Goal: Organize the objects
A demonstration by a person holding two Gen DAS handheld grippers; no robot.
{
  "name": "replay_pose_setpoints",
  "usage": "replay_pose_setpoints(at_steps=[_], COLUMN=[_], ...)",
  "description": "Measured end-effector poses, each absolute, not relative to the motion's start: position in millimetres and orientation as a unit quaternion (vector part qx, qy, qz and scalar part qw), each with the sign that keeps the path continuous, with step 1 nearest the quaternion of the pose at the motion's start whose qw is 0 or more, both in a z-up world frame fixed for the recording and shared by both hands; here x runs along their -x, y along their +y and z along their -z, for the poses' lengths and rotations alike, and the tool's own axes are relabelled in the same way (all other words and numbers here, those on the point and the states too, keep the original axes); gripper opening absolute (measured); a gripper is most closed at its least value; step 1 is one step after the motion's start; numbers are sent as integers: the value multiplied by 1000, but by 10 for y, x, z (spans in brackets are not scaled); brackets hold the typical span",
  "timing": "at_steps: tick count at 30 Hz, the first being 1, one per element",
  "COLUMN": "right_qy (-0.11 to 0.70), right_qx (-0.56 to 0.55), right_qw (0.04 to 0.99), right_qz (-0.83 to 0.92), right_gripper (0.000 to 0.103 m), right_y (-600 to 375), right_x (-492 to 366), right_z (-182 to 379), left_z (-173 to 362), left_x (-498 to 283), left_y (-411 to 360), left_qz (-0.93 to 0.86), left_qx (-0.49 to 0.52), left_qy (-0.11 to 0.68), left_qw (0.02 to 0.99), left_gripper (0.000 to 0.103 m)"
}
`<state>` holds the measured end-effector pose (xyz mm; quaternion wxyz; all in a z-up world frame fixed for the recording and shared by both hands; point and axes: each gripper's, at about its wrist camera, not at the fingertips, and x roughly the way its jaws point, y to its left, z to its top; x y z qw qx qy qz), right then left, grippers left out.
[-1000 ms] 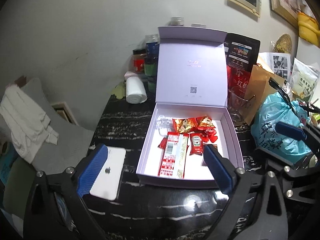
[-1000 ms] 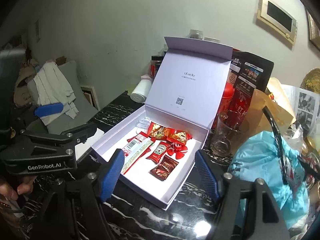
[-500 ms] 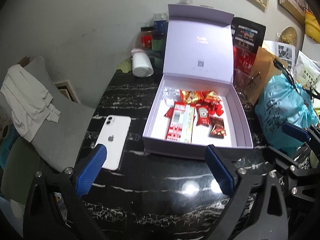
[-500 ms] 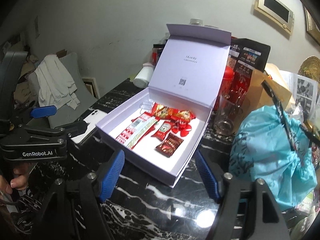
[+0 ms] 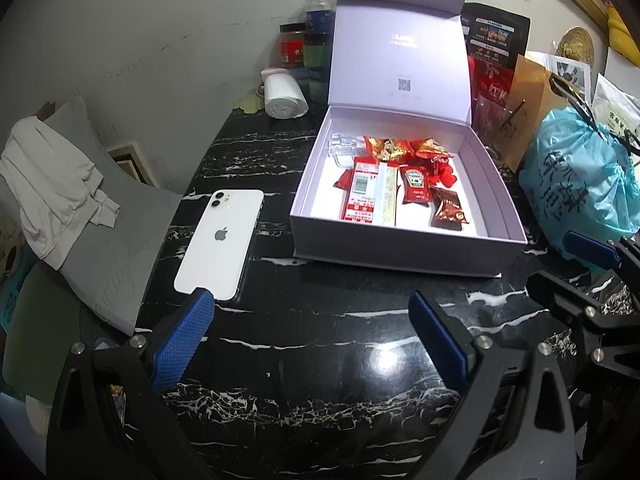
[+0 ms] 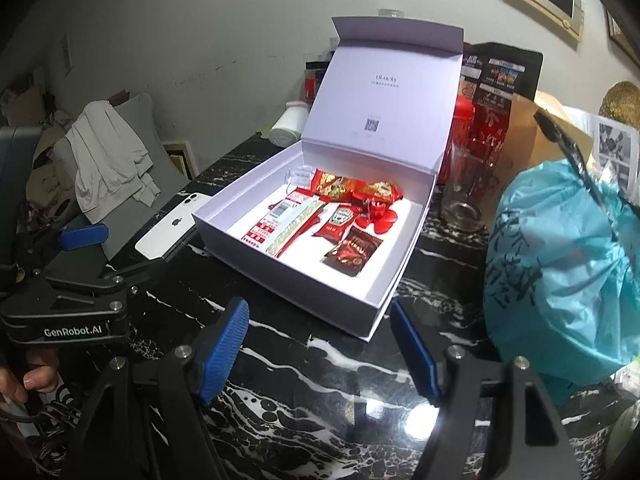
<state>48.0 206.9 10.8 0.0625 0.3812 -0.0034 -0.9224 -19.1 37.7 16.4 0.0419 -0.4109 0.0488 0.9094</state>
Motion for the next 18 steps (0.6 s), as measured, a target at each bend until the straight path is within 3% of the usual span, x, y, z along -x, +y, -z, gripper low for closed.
replay_pose_setpoints(at_steps=[18], right_qy=[-9], right_qx=[-394], right_qw=[82], right_qz=[916], right_gripper=[74], right_y=[1981], right_x=[-387], right_z=[49], left_z=[-40], left_x=[346], left_y=[231], left_qz=[-904], left_qx=[426], left_qy=[29], left_qw=[7], left_gripper=[98])
